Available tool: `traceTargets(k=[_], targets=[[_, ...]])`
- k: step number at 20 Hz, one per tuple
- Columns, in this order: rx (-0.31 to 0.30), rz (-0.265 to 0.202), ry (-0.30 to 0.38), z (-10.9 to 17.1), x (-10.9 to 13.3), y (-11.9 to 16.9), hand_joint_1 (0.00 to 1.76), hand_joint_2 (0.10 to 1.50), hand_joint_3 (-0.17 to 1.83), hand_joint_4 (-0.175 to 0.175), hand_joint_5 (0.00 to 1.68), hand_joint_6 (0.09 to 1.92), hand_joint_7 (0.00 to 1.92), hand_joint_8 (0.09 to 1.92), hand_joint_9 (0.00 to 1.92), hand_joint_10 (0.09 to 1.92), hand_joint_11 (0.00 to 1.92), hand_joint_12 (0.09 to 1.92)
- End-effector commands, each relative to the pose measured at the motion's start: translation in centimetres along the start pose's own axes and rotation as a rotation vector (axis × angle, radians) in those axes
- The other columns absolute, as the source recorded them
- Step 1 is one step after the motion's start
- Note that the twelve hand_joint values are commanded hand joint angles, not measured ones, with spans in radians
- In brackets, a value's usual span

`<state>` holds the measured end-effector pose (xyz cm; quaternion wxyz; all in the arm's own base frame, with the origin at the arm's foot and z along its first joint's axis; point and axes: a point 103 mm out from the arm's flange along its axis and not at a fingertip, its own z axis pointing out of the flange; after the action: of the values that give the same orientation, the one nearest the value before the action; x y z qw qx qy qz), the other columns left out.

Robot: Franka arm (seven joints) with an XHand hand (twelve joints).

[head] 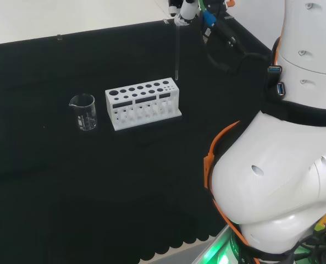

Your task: Put the glass rod back on the white test tube rack.

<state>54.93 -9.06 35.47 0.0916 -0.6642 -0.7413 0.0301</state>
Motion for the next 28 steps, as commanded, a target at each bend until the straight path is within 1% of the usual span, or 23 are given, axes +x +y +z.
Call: traceTargets(k=[1,7,12,17,22,26,28], targets=[[0.000,0.001,-0.005,-0.1,0.1,0.0,1.45,0.47,0.88,-0.175,1.23,0.69,1.43,0.58,1.73,0.09,1.62,0.48],[-0.008,-0.002,-0.012,-0.4,0.3,0.0,1.45,0.47,0.88,-0.175,1.23,0.69,1.43,0.58,1.73,0.09,1.62,0.48],[0.000,-0.013,-0.022,-1.0,1.9,0.3,1.45,0.47,0.88,-0.175,1.23,0.69,1.43,0.58,1.72,0.09,1.62,0.48],[-0.001,-0.029,-0.020,-0.9,2.6,0.7,1.45,0.47,0.88,-0.175,1.23,0.69,1.43,0.58,1.72,0.09,1.62,0.48],[0.010,-0.030,-0.025,-0.4,2.7,0.8,1.45,0.47,0.88,-0.175,1.23,0.69,1.43,0.58,1.72,0.09,1.62,0.48],[0.006,-0.034,-0.005,0.5,3.2,1.1,1.45,0.47,0.88,-0.175,1.23,0.69,1.43,0.58,1.72,0.09,1.62,0.48],[0.005,-0.032,0.006,0.4,3.3,1.2,1.45,0.47,0.88,-0.175,1.23,0.69,1.43,0.58,1.72,0.09,1.62,0.48]])
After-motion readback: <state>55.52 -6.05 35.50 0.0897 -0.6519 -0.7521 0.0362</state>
